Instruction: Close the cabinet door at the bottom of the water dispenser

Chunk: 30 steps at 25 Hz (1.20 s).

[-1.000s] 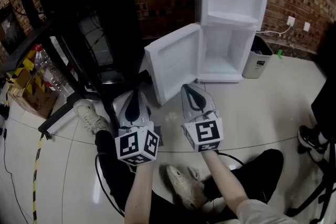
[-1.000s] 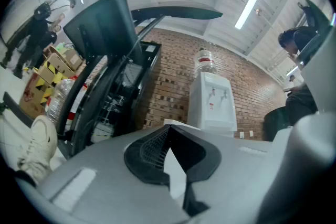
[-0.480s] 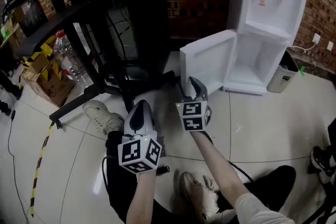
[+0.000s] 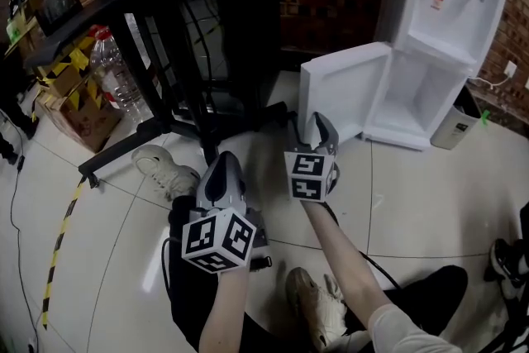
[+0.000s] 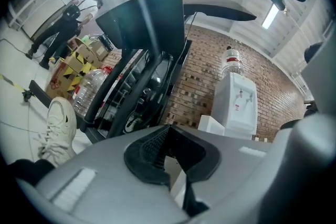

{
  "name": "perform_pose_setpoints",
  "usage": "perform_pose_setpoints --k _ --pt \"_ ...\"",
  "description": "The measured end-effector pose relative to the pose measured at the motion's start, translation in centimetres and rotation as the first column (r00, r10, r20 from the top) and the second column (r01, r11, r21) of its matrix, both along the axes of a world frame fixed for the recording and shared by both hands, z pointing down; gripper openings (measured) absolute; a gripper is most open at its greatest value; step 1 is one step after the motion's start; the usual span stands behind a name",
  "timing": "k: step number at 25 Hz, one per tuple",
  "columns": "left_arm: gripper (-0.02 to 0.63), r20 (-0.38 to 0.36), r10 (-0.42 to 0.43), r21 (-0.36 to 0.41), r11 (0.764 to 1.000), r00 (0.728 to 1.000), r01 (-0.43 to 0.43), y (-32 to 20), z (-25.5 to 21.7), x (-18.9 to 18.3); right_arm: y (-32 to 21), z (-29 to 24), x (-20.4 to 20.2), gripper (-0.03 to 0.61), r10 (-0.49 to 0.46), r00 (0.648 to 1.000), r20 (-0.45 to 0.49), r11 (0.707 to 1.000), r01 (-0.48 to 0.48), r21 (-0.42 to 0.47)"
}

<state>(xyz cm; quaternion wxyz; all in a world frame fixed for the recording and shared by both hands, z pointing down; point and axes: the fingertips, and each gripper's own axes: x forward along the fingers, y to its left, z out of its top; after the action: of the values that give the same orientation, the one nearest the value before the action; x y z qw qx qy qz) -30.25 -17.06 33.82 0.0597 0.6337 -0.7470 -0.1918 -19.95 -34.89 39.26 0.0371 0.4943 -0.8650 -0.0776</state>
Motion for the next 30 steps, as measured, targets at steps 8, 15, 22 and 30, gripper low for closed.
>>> perform_pose_setpoints --k 8,15,22,30 --pt "0.014 -0.025 -0.005 -0.003 1.000 1.000 0.005 0.2 0.4 -0.1 -1.0 -0.1 0.0 0.221 0.052 0.999 -0.004 0.999 -0.052 -0.017" --pt "0.014 -0.042 0.013 -0.007 1.000 0.999 -0.013 -0.1 0.7 0.3 -2.7 0.8 -1.1 0.249 0.058 0.998 -0.040 0.997 -0.060 -0.055" --pt "0.014 -0.062 0.024 0.005 1.000 0.998 -0.023 0.1 0.6 0.1 -3.8 1.0 -1.5 0.247 0.128 0.988 -0.082 0.991 -0.131 -0.032" --pt "0.014 -0.073 0.036 -0.001 0.999 0.997 -0.036 0.0 1.2 0.5 -4.4 1.6 -1.2 0.209 0.136 0.983 -0.121 0.989 -0.142 -0.049"
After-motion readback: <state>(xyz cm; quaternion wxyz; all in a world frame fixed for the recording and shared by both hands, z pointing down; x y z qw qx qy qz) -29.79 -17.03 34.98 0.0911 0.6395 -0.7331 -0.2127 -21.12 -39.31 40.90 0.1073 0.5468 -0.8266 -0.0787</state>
